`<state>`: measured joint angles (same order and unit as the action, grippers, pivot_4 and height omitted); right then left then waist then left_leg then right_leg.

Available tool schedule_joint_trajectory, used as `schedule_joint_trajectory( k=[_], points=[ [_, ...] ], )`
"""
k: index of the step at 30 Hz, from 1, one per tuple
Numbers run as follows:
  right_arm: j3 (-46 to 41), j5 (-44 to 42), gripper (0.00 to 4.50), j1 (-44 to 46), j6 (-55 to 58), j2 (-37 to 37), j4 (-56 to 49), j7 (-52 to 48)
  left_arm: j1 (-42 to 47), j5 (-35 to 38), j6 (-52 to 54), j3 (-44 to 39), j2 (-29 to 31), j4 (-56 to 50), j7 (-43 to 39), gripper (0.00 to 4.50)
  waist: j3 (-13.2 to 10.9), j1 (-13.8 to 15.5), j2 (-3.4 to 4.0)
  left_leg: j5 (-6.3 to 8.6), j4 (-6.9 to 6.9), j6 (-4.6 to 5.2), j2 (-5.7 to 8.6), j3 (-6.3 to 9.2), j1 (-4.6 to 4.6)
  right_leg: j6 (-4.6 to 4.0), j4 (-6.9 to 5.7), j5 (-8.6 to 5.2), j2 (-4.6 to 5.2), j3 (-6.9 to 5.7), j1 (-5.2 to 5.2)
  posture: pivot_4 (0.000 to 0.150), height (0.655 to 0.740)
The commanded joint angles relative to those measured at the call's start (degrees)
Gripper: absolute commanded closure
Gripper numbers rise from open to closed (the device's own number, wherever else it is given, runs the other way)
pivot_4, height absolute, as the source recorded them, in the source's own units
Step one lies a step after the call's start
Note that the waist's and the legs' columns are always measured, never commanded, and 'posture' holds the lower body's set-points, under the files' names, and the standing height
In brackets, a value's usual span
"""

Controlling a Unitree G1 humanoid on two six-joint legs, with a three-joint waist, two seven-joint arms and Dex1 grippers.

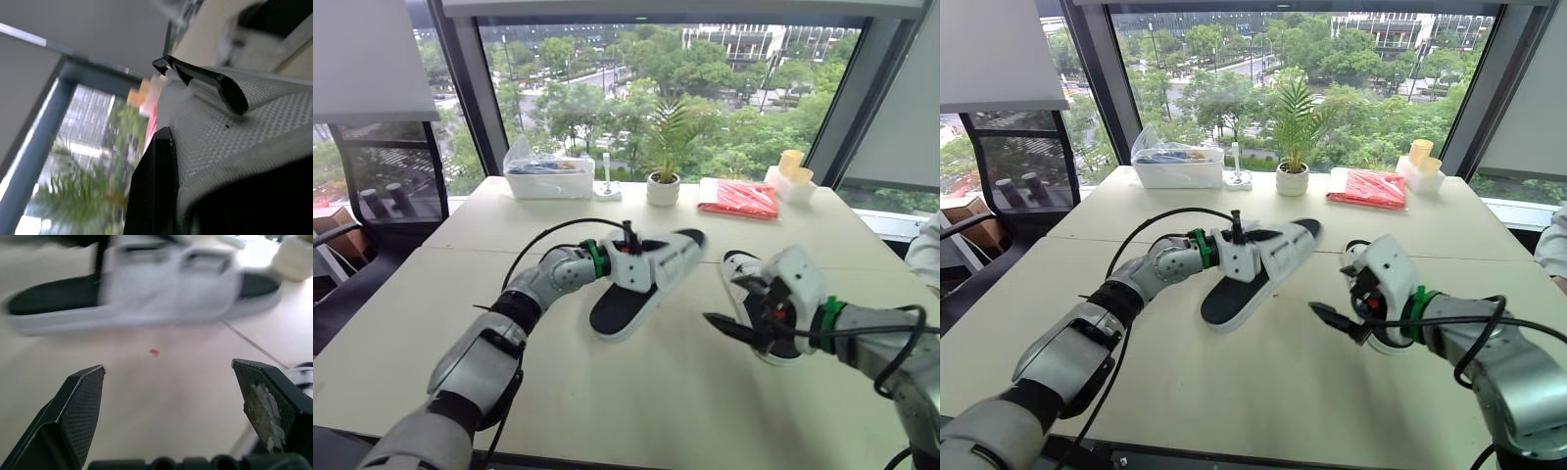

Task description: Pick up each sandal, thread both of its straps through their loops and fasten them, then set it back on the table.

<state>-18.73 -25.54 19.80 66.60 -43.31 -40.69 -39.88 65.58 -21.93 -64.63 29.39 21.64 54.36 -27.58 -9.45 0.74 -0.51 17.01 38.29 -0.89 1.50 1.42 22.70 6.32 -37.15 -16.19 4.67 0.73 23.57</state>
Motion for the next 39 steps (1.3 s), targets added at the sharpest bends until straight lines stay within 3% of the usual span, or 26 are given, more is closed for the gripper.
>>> schedule_joint_trajectory(
  k=[1,6,9,11,15,19,22,26,33,39],
  points=[
    [-3.62,-0.59,0.00,0.95,-2.90,-1.78,1.68,0.64,2.42,4.33,-14.55,3.92,1.31,2.54,-5.69,4.42,0.00,-0.08,0.00,0.11,0.00,0.20,0.00,-0.01,0.00,0.00,0.00,0.00,-0.01,0.00,0.00,0.150,0.7374],
    [-4.87,-1.97,0.00,0.62,-3.72,-3.03,2.43,1.57,4.41,-4.69,-27.53,7.23,1.35,5.72,-3.40,4.42,-0.01,-0.07,-0.02,0.07,0.03,0.27,0.04,-0.06,-0.03,0.00,-0.04,0.00,-0.07,0.01,0.00,0.150,0.7374],
    [-4.45,-2.84,0.00,-0.35,-3.50,-2.79,0.96,2.71,4.66,-19.52,-26.63,3.53,0.82,3.07,4.24,4.42,-0.02,-0.02,-0.03,0.05,0.04,0.32,0.07,-0.08,-0.03,0.00,-0.03,0.00,-0.07,0.01,-0.05,0.150,0.7374],
    [-4.06,-3.51,0.00,-0.84,-3.31,-2.63,0.07,3.58,6.09,-32.57,-21.92,5.03,1.31,0.79,17.58,4.42,-0.02,0.04,-0.04,0.04,0.05,0.35,0.10,-0.09,-0.01,0.01,-0.02,0.00,-0.07,0.01,-0.05,0.150,0.7374],
    [-3.37,-4.47,0.00,-1.58,-3.15,-2.71,-0.93,4.99,12.12,-58.45,-7.95,21.11,2.70,-1.95,56.14,4.42,-0.16,0.05,-0.27,0.01,0.07,0.39,0.11,-0.05,0.04,0.09,-0.03,0.04,-0.07,0.01,-0.05,0.150,0.7374],
    [-2.65,-5.20,0.00,-2.28,-3.23,-2.63,-1.88,6.37,17.27,-71.95,3.74,36.59,0.19,4.11,83.50,4.42,-0.17,0.11,-0.30,0.01,0.07,0.40,0.14,-0.02,0.06,0.15,-0.03,0.05,-0.06,0.01,-0.06,0.150,0.7374],
    [-2.43,-5.33,0.00,-2.51,-3.52,-2.52,-1.94,7.66,19.04,-77.09,8.54,45.07,-1.89,8.46,98.45,4.42,-0.19,0.03,-0.32,0.01,0.05,0.40,0.14,-0.03,0.08,0.15,-0.04,0.05,-0.06,0.00,-0.02,0.150,0.7374],
    [-1.71,-5.67,0.00,-3.07,-3.76,-2.87,-2.29,8.49,20.34,-78.59,9.83,50.94,-4.22,13.02,110.11,4.42,-0.19,0.09,-0.33,0.01,0.06,0.39,0.14,-0.03,0.10,0.16,-0.05,0.05,-0.05,0.01,0.01,0.150,0.7374],
    [-0.53,-5.75,0.00,-3.65,-4.07,-3.38,-2.68,9.10,21.30,-78.02,4.03,56.25,-6.62,17.20,115.72,4.42,-0.20,0.12,-0.34,-0.01,0.06,0.35,0.14,-0.06,0.10,0.15,-0.05,0.05,-0.02,0.01,0.01,0.150,0.7374],
    [0.59,-5.73,0.00,-3.91,-4.48,-3.71,-2.85,9.49,21.22,-76.72,1.97,57.70,-8.35,19.18,113.58,4.42,-0.20,0.13,-0.36,-0.04,0.07,0.31,0.15,-0.08,0.11,0.15,-0.05,0.05,-0.02,0.01,0.02,0.150,0.7374]
  ],
)
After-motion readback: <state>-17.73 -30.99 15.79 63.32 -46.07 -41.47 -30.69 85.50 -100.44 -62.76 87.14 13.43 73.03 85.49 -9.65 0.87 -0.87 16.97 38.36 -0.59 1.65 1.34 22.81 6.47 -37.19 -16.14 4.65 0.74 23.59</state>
